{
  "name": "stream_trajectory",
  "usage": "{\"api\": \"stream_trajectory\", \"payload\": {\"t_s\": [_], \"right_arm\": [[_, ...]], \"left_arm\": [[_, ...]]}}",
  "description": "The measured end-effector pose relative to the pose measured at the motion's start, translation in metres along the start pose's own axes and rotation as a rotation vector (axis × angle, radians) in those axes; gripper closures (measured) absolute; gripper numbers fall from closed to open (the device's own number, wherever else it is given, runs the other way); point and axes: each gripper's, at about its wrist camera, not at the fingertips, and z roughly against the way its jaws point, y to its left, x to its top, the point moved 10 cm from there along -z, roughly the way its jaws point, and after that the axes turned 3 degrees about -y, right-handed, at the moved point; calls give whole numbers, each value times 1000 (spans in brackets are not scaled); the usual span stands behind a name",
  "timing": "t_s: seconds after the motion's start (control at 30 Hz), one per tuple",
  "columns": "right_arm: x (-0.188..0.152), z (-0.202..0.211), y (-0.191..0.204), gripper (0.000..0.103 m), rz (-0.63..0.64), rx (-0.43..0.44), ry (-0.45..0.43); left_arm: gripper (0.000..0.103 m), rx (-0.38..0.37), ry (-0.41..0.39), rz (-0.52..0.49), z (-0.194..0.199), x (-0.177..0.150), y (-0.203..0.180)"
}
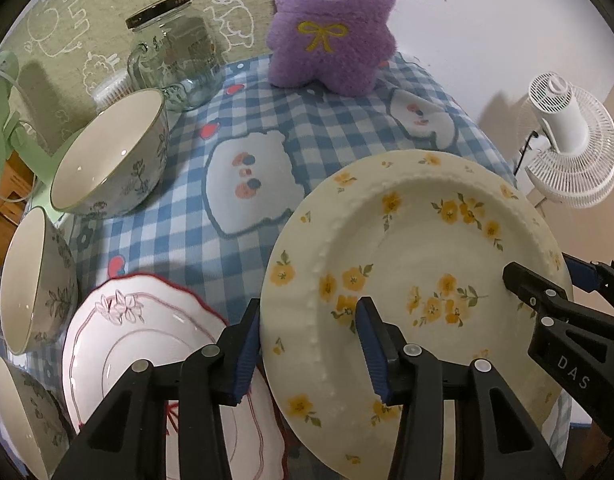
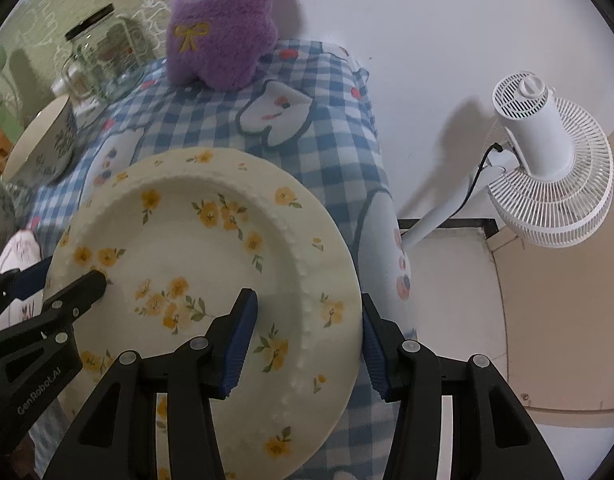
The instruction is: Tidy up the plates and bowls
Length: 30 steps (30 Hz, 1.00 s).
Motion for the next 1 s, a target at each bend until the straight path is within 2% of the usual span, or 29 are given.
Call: {"api": "stream_trajectory", "payload": {"t_s": [0.4,0.6,1.0], "right_arm": [[-6,36,-2,50,21,-12,-49],[-15,52,3,50,27,3,-37],[-23,44,5,55,-17,3,-27]], "left_arm": [[56,-9,-49,-30,34,-4,-6],[56,9,-81,-42,57,-3,-2],[58,6,-39,-33,40,-18,2]]}}
